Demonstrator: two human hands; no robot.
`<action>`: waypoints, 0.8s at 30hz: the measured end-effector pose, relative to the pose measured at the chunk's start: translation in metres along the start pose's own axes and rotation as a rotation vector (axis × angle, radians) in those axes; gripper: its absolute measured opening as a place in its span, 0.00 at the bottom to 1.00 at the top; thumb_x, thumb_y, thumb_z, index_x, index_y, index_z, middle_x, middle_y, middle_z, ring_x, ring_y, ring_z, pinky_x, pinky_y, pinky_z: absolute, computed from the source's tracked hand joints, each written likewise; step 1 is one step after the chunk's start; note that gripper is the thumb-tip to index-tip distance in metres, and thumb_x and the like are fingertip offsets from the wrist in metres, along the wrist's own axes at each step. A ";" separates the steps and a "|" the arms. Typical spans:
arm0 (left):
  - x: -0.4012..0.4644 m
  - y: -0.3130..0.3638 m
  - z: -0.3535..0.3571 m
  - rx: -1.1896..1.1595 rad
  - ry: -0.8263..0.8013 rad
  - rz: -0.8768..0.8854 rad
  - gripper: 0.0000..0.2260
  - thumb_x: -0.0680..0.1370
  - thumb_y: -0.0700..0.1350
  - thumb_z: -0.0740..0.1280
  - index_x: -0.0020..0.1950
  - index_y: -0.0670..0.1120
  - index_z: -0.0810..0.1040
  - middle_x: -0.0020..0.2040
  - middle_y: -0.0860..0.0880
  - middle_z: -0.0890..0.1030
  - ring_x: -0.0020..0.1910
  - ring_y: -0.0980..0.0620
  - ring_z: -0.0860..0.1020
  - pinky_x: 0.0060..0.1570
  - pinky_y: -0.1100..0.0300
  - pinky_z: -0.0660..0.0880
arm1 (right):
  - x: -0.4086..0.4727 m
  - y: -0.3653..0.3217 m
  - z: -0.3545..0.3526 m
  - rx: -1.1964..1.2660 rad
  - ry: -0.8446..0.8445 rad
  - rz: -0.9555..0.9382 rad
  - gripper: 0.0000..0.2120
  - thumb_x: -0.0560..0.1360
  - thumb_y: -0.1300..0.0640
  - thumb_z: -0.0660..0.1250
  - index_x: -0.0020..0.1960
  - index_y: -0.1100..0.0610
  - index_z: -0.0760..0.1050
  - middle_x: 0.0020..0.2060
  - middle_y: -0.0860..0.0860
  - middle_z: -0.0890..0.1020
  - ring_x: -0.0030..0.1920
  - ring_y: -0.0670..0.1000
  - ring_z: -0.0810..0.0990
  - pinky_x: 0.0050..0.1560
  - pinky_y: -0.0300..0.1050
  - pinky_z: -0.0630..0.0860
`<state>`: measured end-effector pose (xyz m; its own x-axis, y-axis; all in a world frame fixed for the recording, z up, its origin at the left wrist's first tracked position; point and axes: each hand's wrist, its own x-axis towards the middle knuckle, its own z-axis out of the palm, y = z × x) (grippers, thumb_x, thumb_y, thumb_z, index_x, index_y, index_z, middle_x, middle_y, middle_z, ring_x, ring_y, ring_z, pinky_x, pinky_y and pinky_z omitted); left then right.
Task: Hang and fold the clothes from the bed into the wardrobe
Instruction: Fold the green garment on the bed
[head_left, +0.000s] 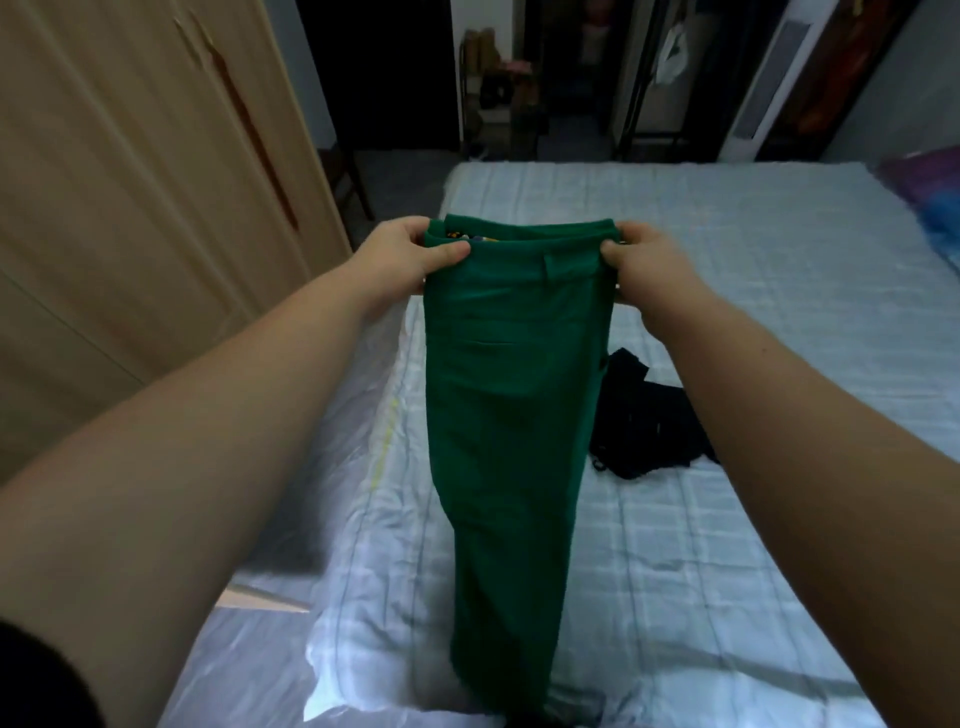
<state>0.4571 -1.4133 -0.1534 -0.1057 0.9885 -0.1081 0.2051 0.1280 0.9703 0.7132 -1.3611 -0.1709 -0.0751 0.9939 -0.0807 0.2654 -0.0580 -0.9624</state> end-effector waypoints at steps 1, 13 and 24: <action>0.022 -0.016 0.004 -0.004 0.018 -0.032 0.14 0.76 0.42 0.73 0.60 0.40 0.80 0.53 0.45 0.84 0.52 0.49 0.84 0.49 0.54 0.81 | 0.024 0.016 0.007 -0.024 -0.015 0.012 0.12 0.81 0.63 0.58 0.57 0.57 0.78 0.51 0.57 0.84 0.52 0.57 0.83 0.55 0.56 0.81; 0.189 -0.181 0.033 -0.118 0.186 -0.296 0.11 0.78 0.34 0.68 0.58 0.44 0.78 0.47 0.43 0.80 0.40 0.51 0.81 0.41 0.60 0.80 | 0.188 0.167 0.068 -0.015 -0.069 0.163 0.14 0.78 0.66 0.61 0.59 0.57 0.80 0.36 0.55 0.82 0.29 0.44 0.78 0.33 0.36 0.74; 0.071 -0.259 0.045 -0.276 0.175 -0.599 0.09 0.82 0.46 0.64 0.46 0.44 0.80 0.48 0.44 0.82 0.47 0.46 0.83 0.45 0.53 0.81 | 0.029 0.244 0.091 0.153 -0.104 0.565 0.08 0.81 0.57 0.63 0.43 0.54 0.75 0.44 0.54 0.80 0.38 0.52 0.83 0.42 0.48 0.76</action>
<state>0.4404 -1.3723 -0.4218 -0.2844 0.7231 -0.6295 -0.1908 0.6008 0.7763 0.6883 -1.3555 -0.4318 -0.0587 0.7912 -0.6087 0.1507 -0.5957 -0.7889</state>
